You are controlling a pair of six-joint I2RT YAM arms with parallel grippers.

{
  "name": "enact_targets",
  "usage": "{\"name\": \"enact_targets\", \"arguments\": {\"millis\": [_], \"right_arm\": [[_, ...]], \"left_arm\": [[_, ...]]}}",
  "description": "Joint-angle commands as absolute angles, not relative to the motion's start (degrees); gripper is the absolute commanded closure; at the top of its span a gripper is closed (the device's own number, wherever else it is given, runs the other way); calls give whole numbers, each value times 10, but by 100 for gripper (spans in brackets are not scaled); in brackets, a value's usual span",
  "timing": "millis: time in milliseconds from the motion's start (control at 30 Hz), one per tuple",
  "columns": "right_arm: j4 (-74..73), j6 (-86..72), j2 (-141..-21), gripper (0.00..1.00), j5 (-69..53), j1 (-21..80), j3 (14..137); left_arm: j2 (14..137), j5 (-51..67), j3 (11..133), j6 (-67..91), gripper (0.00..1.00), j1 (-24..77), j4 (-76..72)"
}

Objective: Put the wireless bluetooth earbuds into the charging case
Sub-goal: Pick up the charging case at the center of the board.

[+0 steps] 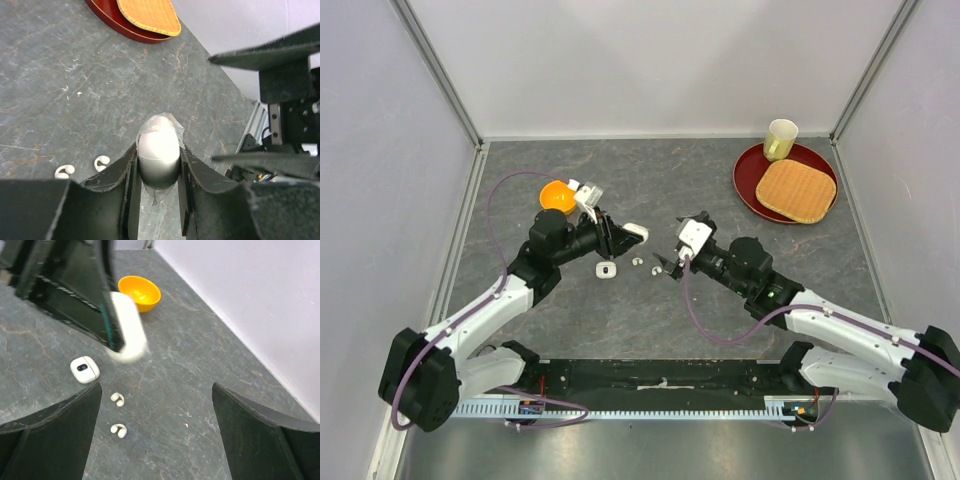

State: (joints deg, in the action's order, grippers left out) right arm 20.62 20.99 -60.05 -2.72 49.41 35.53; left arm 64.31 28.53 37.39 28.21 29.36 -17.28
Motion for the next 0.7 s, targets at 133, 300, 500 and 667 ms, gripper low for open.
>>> {"name": "enact_targets", "arguments": {"millis": [133, 300, 500, 667], "right_arm": [[183, 76, -514, 2, 168, 497, 335], [92, -30, -522, 2, 272, 493, 371], [33, -115, -560, 2, 231, 483, 422], [16, -172, -577, 2, 232, 459, 422]], "left_arm": [[512, 236, 244, 204, 98, 294, -346], [490, 221, 213, 170, 98, 294, -382], [505, 236, 194, 153, 98, 294, -452], [511, 243, 200, 145, 98, 294, -455]]}}
